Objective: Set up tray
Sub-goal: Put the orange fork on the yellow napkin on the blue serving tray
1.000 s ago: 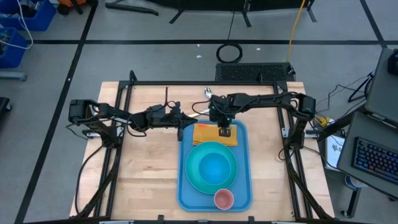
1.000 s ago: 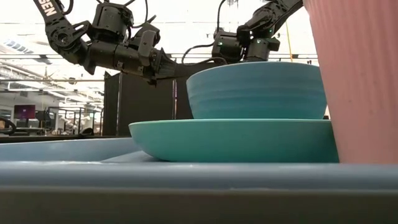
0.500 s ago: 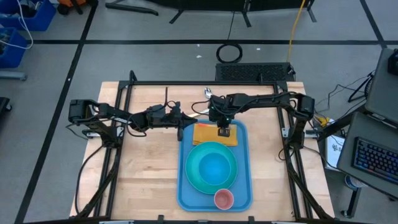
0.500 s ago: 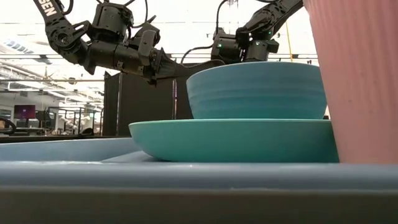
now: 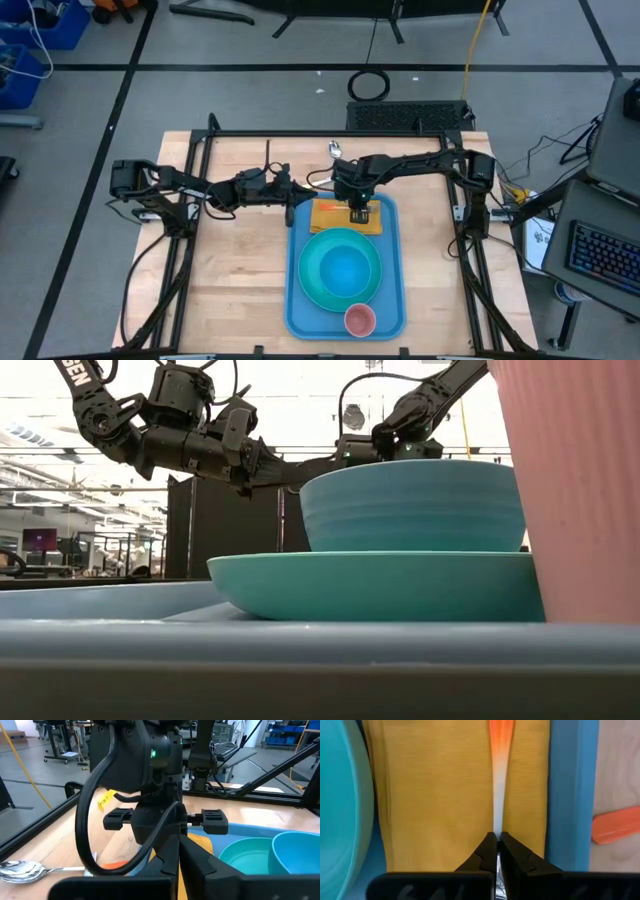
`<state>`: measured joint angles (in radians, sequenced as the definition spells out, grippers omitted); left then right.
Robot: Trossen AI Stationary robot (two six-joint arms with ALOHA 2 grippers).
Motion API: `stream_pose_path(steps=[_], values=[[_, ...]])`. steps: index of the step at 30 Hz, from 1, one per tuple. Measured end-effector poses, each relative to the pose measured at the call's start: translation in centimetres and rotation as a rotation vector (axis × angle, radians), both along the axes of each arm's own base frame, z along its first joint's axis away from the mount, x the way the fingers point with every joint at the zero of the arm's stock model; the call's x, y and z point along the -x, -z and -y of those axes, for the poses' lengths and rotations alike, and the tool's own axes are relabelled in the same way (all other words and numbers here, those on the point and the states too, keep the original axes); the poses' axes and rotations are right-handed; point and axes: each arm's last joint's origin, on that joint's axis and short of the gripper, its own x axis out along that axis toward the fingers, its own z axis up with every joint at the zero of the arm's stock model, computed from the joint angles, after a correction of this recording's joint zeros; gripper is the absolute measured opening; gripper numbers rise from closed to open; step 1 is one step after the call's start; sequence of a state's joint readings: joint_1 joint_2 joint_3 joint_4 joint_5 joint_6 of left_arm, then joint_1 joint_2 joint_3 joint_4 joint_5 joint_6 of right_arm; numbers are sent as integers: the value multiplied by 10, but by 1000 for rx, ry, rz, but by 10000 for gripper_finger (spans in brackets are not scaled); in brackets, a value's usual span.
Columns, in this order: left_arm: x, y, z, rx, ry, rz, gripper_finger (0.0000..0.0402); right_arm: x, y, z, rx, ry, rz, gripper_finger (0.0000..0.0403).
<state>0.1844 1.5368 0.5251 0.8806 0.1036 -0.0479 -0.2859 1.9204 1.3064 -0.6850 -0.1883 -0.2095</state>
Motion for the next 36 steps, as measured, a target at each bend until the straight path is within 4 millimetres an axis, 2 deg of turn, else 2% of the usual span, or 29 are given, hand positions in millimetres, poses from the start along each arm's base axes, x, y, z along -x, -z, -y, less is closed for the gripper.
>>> stream_pose_path(steps=[7,15,22,30,36], values=[[0,0,0,0,0,-1,27,-1,1,0,0,3,5,0],[0,0,0,1,1,-3,4,-1,1,0,-3,38,-1,0],[0,0,0,3,0,-3,26,-2,0,1,-13,99,7,0],[0,1,0,3,1,-5,4,-2,0,2,9,139,-4,0],[0,1,0,5,0,-7,25,-2,0,2,6,144,2,1]])
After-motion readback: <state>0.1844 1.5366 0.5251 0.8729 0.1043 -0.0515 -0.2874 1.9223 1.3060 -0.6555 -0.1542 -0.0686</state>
